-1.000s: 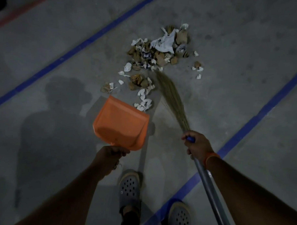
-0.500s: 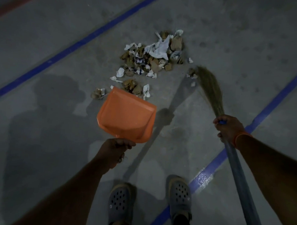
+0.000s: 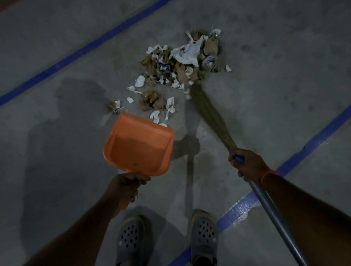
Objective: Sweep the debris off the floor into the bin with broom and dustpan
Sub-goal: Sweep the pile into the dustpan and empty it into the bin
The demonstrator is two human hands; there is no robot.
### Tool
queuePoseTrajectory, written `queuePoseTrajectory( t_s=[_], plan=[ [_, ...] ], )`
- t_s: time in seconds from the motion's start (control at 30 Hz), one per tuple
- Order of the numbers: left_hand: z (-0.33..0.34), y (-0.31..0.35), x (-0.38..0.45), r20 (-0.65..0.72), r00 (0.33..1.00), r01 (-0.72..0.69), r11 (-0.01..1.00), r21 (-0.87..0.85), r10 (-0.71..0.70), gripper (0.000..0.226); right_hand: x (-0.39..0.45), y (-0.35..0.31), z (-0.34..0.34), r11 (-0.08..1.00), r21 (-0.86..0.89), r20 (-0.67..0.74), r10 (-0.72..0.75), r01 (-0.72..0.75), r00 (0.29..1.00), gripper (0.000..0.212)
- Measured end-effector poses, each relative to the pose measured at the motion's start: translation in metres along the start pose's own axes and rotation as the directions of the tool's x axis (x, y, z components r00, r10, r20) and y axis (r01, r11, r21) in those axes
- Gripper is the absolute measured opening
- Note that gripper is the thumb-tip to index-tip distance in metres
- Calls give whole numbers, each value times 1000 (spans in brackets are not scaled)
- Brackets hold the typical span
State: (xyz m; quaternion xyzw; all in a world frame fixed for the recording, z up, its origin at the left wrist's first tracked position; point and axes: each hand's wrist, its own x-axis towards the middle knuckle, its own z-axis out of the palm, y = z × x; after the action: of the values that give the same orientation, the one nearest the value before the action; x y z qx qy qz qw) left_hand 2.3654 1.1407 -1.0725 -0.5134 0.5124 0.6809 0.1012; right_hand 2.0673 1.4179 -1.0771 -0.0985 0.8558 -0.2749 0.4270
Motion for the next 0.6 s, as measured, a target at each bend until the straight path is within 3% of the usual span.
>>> queuePoseTrajectory(
  t_s=[0.2,0.37,0.6],
  plan=[
    [-18,0,-7,-18,1000,-13,999,33,14,30,-43,12,-6,992,-52,0,-118,118,993,29],
    [-54,-12,-3,44,999,-15,1000,26,13,33,-54,13,0,993,-34,-55,-117,116,992,40],
    [-107,-54,24,63,997,39,997,69,-43,29,-11,2,39,985,-143,-83,-111,98,990,23]
  ],
)
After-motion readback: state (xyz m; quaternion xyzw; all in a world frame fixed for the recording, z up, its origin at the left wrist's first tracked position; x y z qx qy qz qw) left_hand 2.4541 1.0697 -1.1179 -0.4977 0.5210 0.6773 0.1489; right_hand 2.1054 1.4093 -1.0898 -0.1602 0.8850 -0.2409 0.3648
